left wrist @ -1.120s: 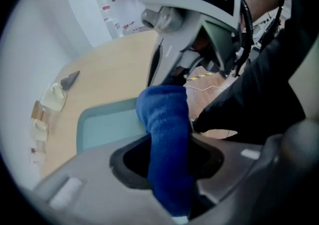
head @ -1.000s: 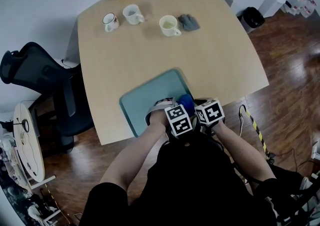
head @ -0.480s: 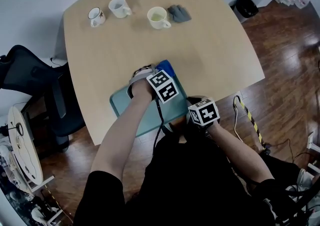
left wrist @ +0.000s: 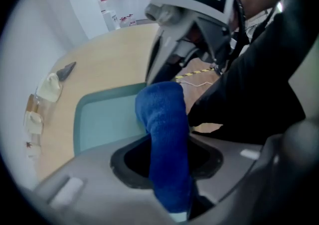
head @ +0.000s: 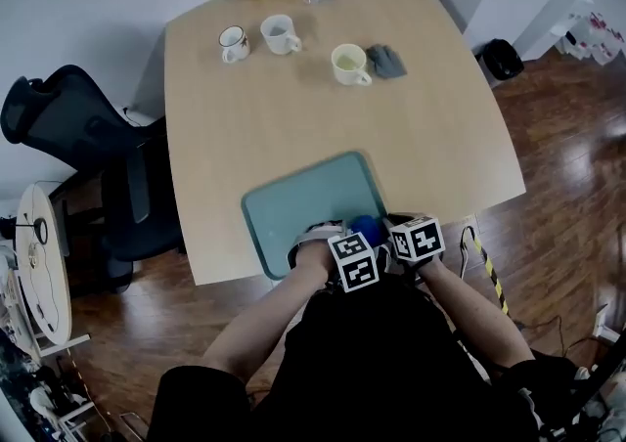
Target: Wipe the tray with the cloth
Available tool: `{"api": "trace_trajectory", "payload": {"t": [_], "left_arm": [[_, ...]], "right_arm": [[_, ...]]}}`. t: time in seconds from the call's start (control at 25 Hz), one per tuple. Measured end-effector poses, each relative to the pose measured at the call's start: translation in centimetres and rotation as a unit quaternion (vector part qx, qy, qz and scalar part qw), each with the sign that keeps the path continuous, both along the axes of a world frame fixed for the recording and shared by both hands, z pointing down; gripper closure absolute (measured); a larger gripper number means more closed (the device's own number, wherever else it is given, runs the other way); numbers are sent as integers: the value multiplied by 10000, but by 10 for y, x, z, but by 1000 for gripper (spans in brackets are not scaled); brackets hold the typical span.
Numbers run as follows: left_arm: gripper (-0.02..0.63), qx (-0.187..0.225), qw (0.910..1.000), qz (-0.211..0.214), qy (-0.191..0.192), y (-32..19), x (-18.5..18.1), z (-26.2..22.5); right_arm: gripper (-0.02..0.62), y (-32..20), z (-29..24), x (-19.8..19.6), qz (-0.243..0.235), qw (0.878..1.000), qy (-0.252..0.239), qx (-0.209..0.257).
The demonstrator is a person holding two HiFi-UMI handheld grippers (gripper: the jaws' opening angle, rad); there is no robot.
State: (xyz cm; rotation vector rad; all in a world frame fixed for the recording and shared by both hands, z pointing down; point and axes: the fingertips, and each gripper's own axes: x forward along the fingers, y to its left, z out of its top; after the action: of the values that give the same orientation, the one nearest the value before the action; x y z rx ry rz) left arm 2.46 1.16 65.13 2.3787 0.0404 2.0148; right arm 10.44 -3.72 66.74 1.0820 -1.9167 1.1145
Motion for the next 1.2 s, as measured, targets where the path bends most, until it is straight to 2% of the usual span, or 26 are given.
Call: {"api": "trace_trajectory", "payload": {"t": [0.12,0.28,0.4,0.52,0.68,1.04,1.2], "left_arm": [[453,95,9999,-33,56,12,-6,2],[453,285,9996,61,-15,7,-15,4],[453,322,9994,55,80,-3,-22,6],[446,268,9988,-388,165,-33,-36,5],[445,577,9958,-713,33,-89,-62,4],[446,1052,9914,-521,-587,-177,-97,1],[448,1265,9894,-352,-621,-192,-91,1]], "right_arm": [[572,1,3,4,-1,10000,84,-40],[572,-2,3,1,3,9999,168,-16],[572,-5,0,-2,13,9999,128,40],[572,-7,-5,-2,47,9998,142,128],[572,-7,-6,-2,101,9997,125,198],[572,-8,-7,-3,133,9997,38,201],[574,-8,-8,-1,306,9994,11,187]]}}
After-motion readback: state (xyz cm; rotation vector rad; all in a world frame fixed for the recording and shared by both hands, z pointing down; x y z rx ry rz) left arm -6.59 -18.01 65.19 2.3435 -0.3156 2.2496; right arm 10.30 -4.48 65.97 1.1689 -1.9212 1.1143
